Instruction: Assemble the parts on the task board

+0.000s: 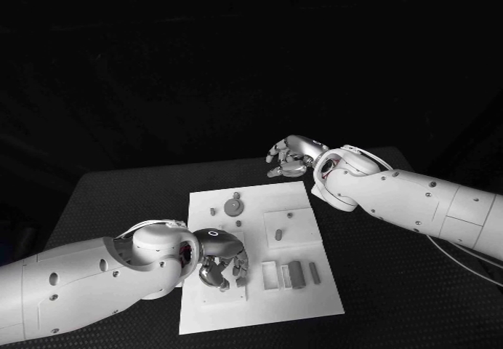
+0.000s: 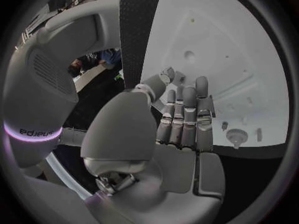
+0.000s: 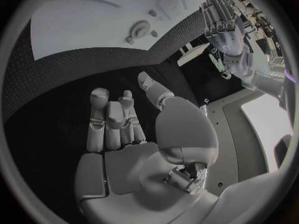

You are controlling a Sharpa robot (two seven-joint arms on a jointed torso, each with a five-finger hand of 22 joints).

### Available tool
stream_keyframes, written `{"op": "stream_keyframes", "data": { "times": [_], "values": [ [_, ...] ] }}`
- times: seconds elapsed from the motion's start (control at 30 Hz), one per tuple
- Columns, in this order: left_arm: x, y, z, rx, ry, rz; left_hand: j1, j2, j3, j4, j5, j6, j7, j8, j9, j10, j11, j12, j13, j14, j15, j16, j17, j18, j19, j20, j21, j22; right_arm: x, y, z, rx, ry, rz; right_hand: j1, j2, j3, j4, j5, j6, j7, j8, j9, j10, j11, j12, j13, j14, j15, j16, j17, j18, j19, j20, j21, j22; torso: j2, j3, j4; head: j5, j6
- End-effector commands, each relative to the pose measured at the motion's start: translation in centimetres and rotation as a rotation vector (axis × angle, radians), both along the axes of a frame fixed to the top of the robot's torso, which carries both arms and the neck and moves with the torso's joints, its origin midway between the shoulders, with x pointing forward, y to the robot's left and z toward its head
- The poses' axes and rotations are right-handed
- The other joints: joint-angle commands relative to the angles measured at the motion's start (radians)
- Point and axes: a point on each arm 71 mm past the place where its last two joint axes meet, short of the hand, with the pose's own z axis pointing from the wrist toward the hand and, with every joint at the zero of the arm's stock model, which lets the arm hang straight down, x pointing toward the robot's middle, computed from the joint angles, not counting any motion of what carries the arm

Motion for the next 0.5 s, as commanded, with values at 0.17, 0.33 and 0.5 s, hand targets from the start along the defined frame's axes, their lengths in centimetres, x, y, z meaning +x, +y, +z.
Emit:
{"op": "stream_keyframes", "data": {
  "times": [0.17, 0.33, 0.5],
  "values": [
    [0.06, -0.45, -0.12, 0.021, -0.032, -0.069, -0.031, -0.007, 0.077, -0.047, -0.003, -0.017, 0.0, 0.014, -0.003, -0.008, 0.0, 0.02, 0.01, -0.006, 0.001, 0.01, -0.004, 0.014, 0.003, 0.004, -0.004, 0.017, -0.07, 0.25, -0.17, -0.001, 0.008, 0.017, -0.004, 0.004, -0.006, 0.001, 0.006, -0.014, 0.019, -0.006, 0.001, -0.001, 0.004, 0.004, -0.002, -0.005, 0.002, -0.003, 0.001, 0.03, 0.0, -0.006, -0.006, 0.007, -0.001, -0.0002, 0.0007, -0.003, -0.005],
    [0.12, -0.6, 0.22, -0.021, -0.068, -0.077, -0.057, -0.019, 0.081, -0.048, -0.003, -0.033, 0.003, 0.012, -0.004, -0.01, 0.0, 0.026, 0.013, -0.005, 0.001, 0.013, -0.004, 0.017, 0.005, 0.003, -0.002, 0.025, -0.07, 0.16, -0.19, -0.001, 0.009, 0.015, -0.006, 0.004, -0.006, 0.002, 0.006, -0.014, 0.019, -0.006, 0.001, -0.001, 0.004, 0.004, -0.002, -0.005, 0.002, -0.003, 0.001, 0.03, 0.0, -0.006, -0.007, 0.007, 0.0, 0.0013, 0.0009, -0.004, -0.005],
    [0.23, -0.66, 0.31, -0.04, -0.079, -0.08, -0.068, -0.027, 0.089, -0.047, -0.002, -0.05, 0.005, 0.012, -0.004, -0.004, 0.0, 0.037, 0.02, 0.003, 0.001, 0.021, -0.003, 0.021, 0.014, 0.002, 0.001, 0.034, -0.07, 0.21, -0.21, -0.001, 0.01, 0.016, -0.008, 0.004, -0.007, 0.002, 0.006, -0.014, 0.019, -0.006, 0.001, -0.001, 0.004, 0.004, -0.003, -0.005, 0.002, -0.002, 0.001, 0.03, 0.0, -0.006, -0.007, 0.007, 0.0, 0.0008, 0.0007, -0.006, -0.005]
  ]
}}
